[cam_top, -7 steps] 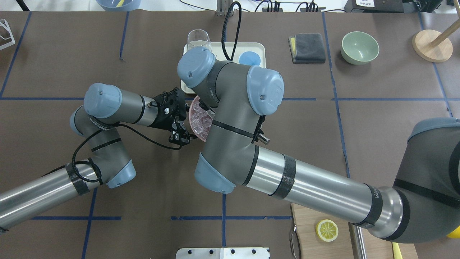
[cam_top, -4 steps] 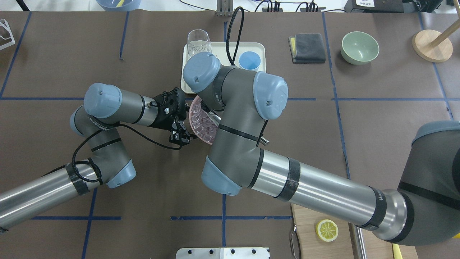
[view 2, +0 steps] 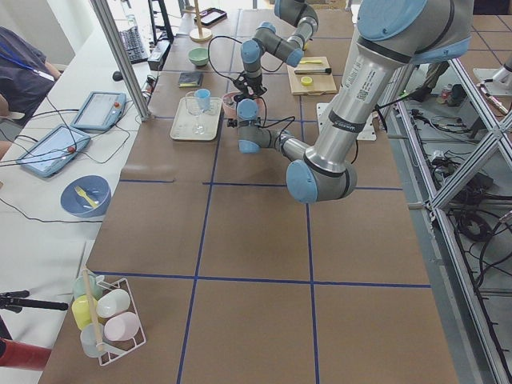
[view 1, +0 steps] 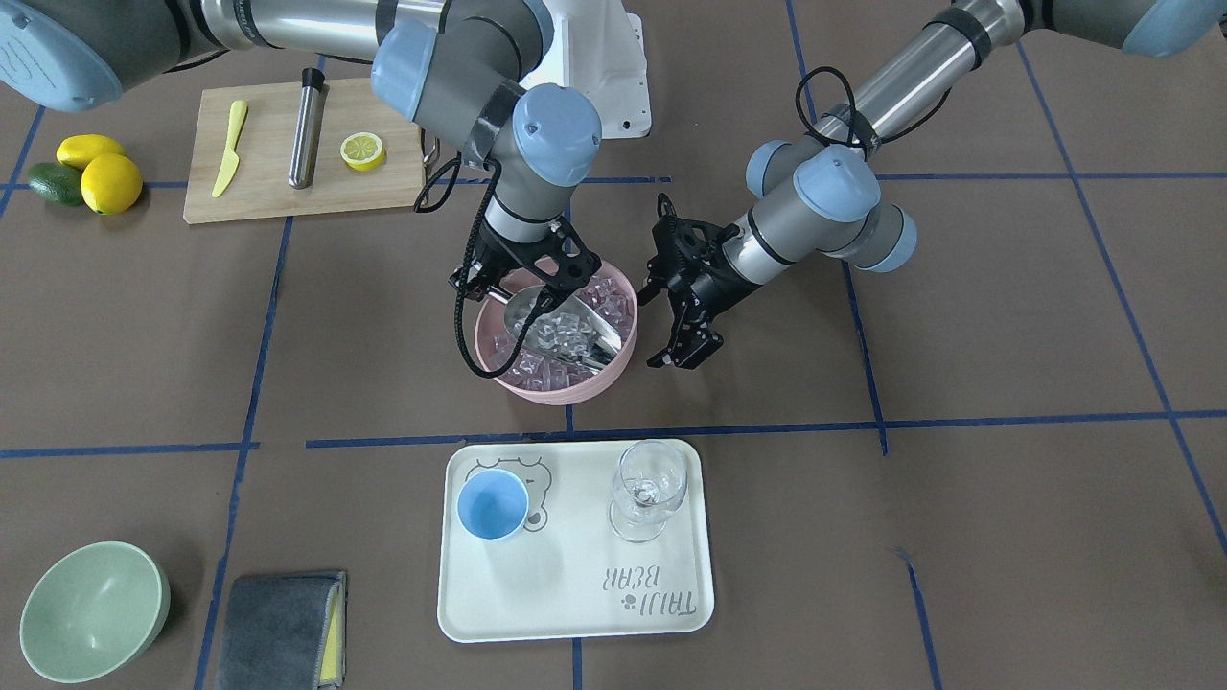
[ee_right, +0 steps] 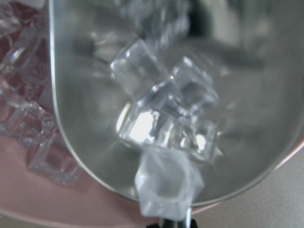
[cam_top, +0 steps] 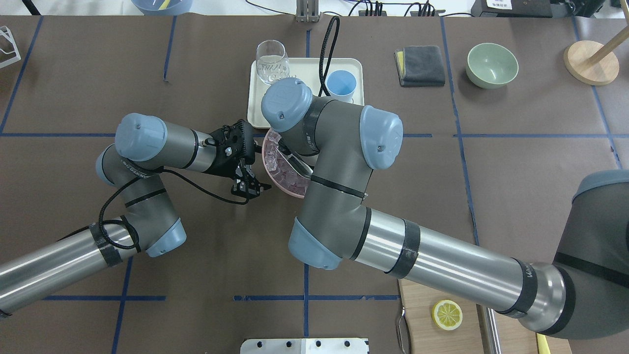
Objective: Put ice in cup with scoop
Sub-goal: 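Raise the ice-filled scoop out of the bowl with the right gripper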
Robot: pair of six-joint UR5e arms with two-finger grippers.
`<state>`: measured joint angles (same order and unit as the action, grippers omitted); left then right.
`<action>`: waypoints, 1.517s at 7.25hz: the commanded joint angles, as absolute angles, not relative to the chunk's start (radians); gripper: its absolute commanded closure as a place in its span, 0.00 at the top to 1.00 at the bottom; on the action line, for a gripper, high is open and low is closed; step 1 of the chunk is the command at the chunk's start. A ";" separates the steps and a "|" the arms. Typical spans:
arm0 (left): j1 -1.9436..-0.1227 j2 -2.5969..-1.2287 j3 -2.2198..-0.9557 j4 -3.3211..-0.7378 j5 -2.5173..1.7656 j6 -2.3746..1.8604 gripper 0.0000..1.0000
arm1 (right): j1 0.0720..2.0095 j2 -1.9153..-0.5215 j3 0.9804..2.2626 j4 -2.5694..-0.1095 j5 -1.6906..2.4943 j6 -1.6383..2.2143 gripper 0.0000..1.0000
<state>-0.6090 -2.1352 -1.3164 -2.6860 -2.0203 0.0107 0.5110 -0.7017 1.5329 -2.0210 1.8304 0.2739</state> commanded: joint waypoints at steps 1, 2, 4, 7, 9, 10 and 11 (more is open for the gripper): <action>-0.609 -2.135 -1.318 -2.686 -2.020 0.011 1.00 | 0.514 -0.724 1.591 -2.008 1.832 0.279 0.00; -0.609 -2.135 -1.318 -2.688 -2.020 0.011 1.00 | 0.523 -0.724 1.606 -2.013 1.835 0.278 0.00; -0.609 -2.135 -1.316 -2.686 -2.019 0.011 1.00 | 0.537 -0.723 1.673 -2.115 1.841 0.275 0.00; -0.609 -2.138 -1.316 -2.686 -2.020 0.008 1.00 | 0.575 -0.692 1.752 -2.301 1.850 0.273 0.00; -0.609 -2.137 -1.318 -2.688 -2.020 0.008 1.00 | 0.630 -0.675 1.741 -2.359 1.861 0.232 0.00; -0.609 -2.137 -1.318 -2.688 -2.020 0.008 1.00 | 0.670 -0.640 1.709 -2.423 1.861 0.156 0.00; -0.609 -2.137 -1.318 -2.688 -2.020 0.008 1.00 | 0.707 -0.593 1.631 -2.465 1.864 0.079 0.00</action>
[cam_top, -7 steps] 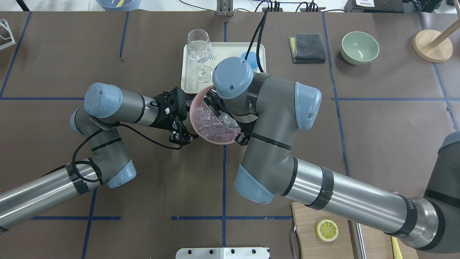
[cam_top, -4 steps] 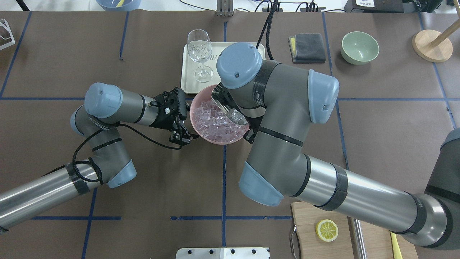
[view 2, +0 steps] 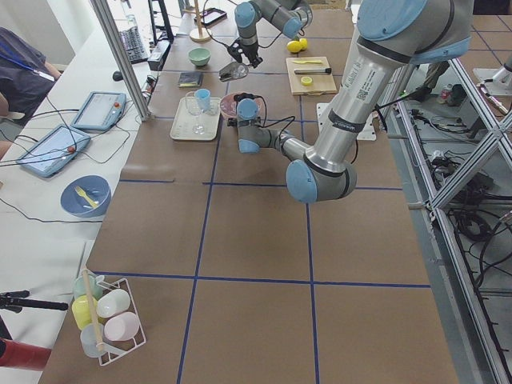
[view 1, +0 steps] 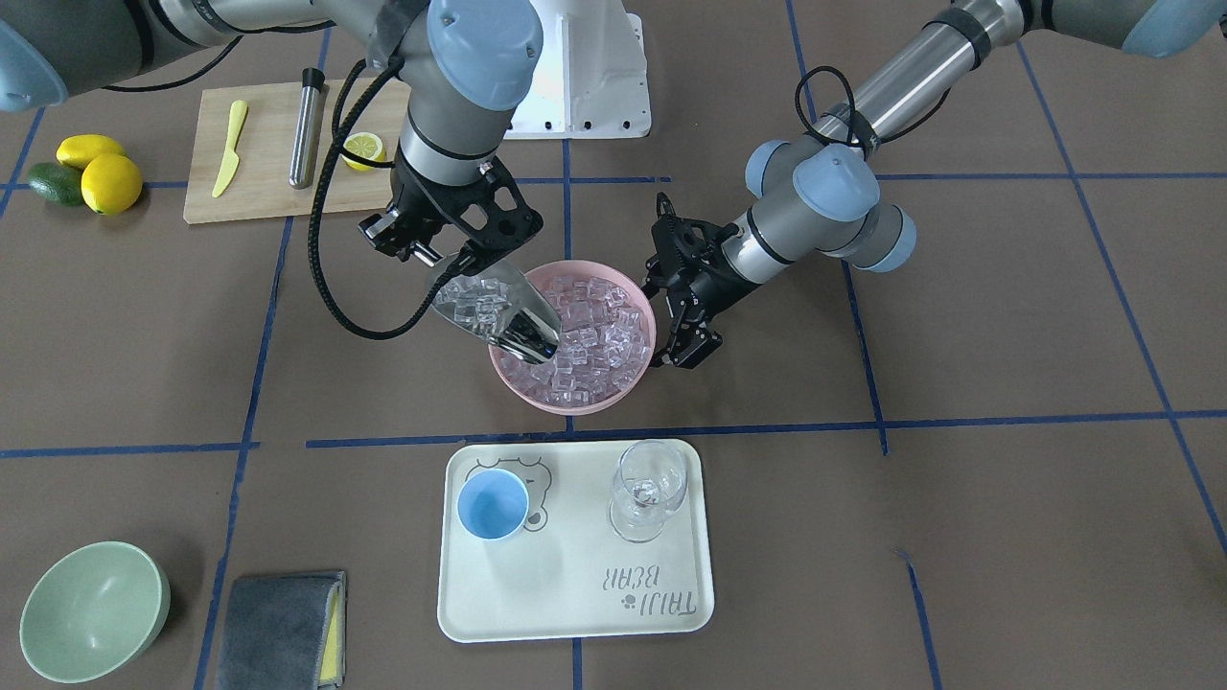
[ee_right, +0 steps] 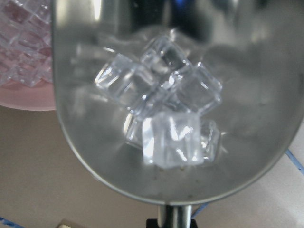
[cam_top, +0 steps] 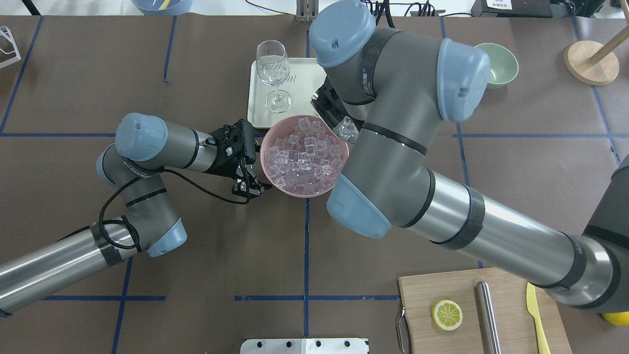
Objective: Put ice in cup with scoop
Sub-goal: 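Raise the ice-filled scoop out of the bowl with the right gripper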
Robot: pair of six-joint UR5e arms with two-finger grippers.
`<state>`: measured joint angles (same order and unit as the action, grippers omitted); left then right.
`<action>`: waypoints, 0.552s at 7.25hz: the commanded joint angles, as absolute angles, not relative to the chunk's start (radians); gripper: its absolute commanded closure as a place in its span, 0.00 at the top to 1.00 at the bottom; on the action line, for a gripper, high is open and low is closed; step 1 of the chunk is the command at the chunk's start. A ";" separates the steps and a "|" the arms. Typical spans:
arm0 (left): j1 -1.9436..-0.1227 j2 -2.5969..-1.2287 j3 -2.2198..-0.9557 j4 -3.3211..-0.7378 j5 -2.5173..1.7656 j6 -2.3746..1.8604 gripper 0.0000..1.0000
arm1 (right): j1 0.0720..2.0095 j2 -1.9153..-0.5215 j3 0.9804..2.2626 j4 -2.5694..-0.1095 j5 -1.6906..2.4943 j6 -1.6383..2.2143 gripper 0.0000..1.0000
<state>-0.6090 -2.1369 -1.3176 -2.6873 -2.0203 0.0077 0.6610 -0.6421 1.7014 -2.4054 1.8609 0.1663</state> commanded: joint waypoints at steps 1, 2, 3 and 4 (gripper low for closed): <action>-0.609 -2.138 -1.318 -2.688 -2.020 0.008 1.00 | 0.738 -0.547 1.541 -2.479 1.862 0.027 0.00; -0.609 -2.138 -1.318 -2.688 -2.020 0.008 1.00 | 0.762 -0.517 1.460 -2.479 1.859 -0.026 0.00; -0.609 -2.138 -1.318 -2.688 -2.020 0.008 1.00 | 0.794 -0.488 1.374 -2.479 1.850 -0.085 0.00; -0.609 -2.140 -1.318 -2.688 -2.020 0.006 1.00 | 0.811 -0.447 1.282 -2.479 1.830 -0.136 0.00</action>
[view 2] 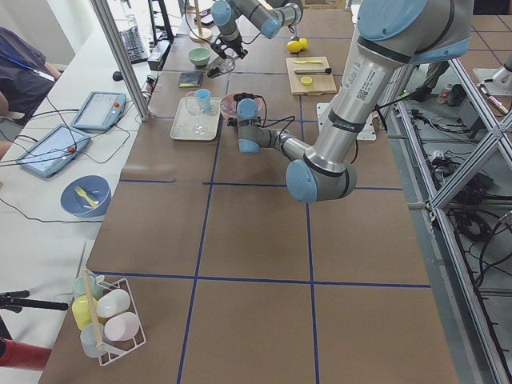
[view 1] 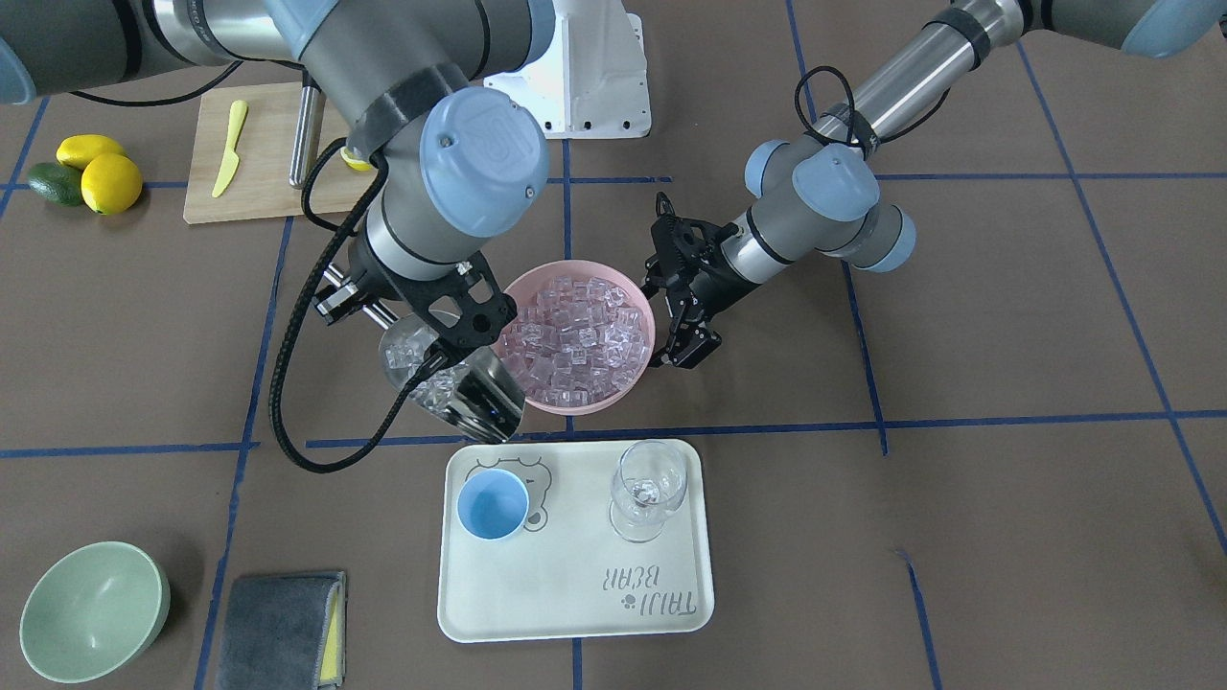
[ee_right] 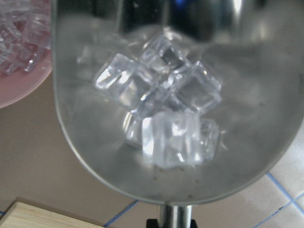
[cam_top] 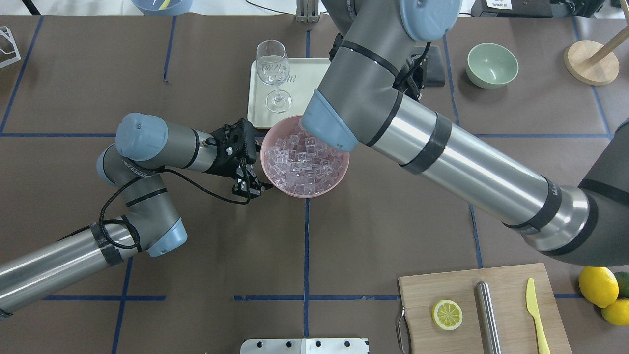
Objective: Put ice in cup with scoop
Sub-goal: 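Carry the scoop over the light blue cup on the tray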
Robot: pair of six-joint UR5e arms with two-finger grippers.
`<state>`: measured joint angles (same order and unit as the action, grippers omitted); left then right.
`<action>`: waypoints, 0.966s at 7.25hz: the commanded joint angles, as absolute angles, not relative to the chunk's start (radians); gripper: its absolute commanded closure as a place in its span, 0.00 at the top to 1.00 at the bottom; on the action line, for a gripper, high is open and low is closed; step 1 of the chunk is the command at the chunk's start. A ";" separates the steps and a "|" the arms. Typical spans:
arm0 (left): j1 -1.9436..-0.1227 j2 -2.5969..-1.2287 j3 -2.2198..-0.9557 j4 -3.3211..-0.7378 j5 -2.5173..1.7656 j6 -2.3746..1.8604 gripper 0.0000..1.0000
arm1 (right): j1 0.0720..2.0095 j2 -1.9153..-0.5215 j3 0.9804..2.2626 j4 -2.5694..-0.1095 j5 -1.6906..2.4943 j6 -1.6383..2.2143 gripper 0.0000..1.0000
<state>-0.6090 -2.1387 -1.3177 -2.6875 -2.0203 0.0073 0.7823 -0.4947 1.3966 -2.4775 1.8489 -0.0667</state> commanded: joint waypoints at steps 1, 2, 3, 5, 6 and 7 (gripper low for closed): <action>-0.609 -2.138 -1.318 -2.688 -2.020 0.006 1.00 | 0.825 -0.421 1.223 -2.479 1.806 -0.191 0.00; -0.609 -2.140 -1.318 -2.688 -2.020 0.006 1.00 | 0.833 -0.385 1.160 -2.480 1.790 -0.228 0.00; -0.609 -2.138 -1.318 -2.688 -2.020 0.005 1.00 | 0.842 -0.358 1.111 -2.480 1.783 -0.245 0.00; -0.611 -2.138 -1.318 -2.688 -2.019 0.005 1.00 | 0.867 -0.313 1.024 -2.490 1.748 -0.275 0.00; -0.611 -2.138 -1.318 -2.688 -2.019 0.005 1.00 | 0.867 -0.307 1.022 -2.522 1.734 -0.284 0.00; -0.611 -2.138 -1.318 -2.689 -2.020 0.005 1.00 | 0.865 -0.298 1.019 -2.545 1.721 -0.314 0.00</action>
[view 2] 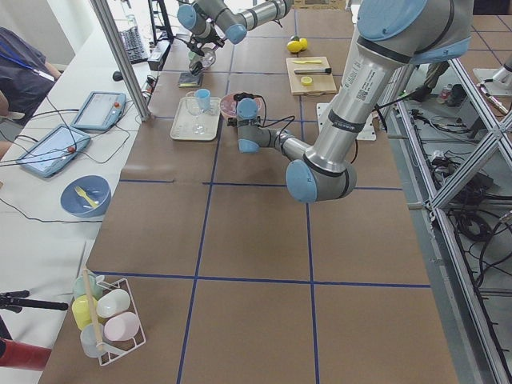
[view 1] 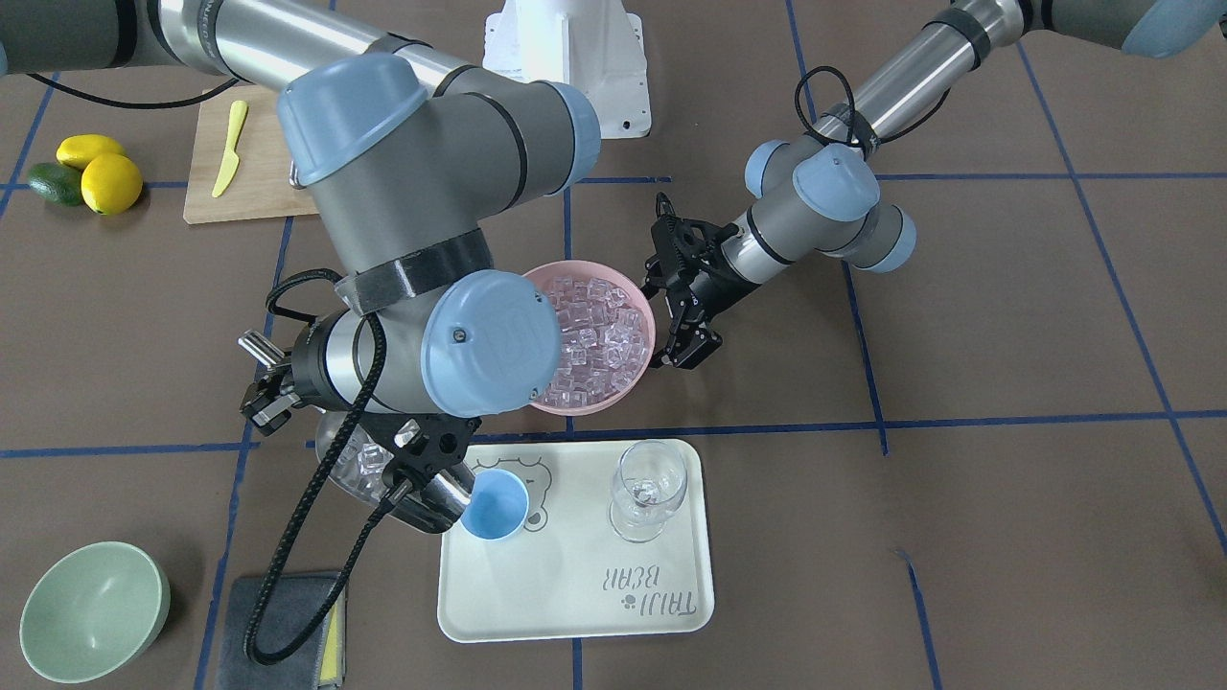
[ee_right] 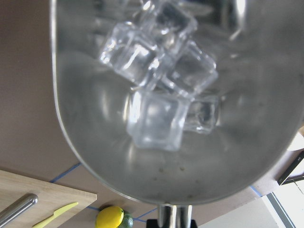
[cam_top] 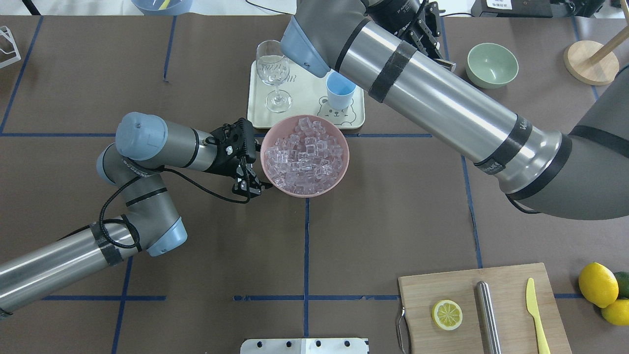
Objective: Put ice in cup with scoop
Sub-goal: 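Carry the scoop over the light blue cup on the tray, then tilt the scoop with the right gripper to pour ice into the cup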
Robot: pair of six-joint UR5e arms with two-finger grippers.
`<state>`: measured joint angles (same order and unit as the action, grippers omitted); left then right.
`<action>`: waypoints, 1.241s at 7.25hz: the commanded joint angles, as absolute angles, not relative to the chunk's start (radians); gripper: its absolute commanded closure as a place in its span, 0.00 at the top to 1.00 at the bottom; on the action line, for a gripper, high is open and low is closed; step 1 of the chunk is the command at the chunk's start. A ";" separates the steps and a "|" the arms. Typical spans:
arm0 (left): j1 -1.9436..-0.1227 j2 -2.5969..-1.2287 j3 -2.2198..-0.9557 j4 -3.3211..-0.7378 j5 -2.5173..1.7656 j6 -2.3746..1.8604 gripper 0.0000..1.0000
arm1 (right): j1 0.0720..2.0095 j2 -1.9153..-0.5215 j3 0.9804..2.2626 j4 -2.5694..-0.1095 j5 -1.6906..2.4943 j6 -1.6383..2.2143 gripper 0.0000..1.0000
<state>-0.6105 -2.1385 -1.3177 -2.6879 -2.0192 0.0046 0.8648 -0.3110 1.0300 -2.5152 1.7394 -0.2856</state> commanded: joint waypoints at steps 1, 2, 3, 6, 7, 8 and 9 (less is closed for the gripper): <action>-0.611 -2.140 -1.318 -2.689 -2.020 0.003 1.00 | 0.864 -0.299 1.019 -2.557 1.720 -0.319 0.00; -0.611 -2.140 -1.318 -2.691 -2.020 0.005 1.00 | 0.859 -0.302 1.019 -2.557 1.721 -0.319 0.00; -0.611 -2.138 -1.318 -2.698 -2.020 0.005 1.00 | 0.851 -0.307 1.019 -2.557 1.721 -0.321 0.00; -0.611 -2.138 -1.318 -2.698 -2.020 0.005 1.00 | 0.847 -0.313 1.020 -2.557 1.720 -0.321 0.00; -0.611 -2.138 -1.318 -2.698 -2.020 0.005 1.00 | 0.844 -0.325 1.023 -2.563 1.720 -0.322 0.00; -0.611 -2.138 -1.318 -2.698 -2.020 0.003 1.00 | 0.839 -0.331 1.026 -2.565 1.720 -0.322 0.00; -0.611 -2.138 -1.318 -2.698 -2.020 0.005 1.00 | 0.839 -0.330 1.028 -2.571 1.720 -0.322 0.00</action>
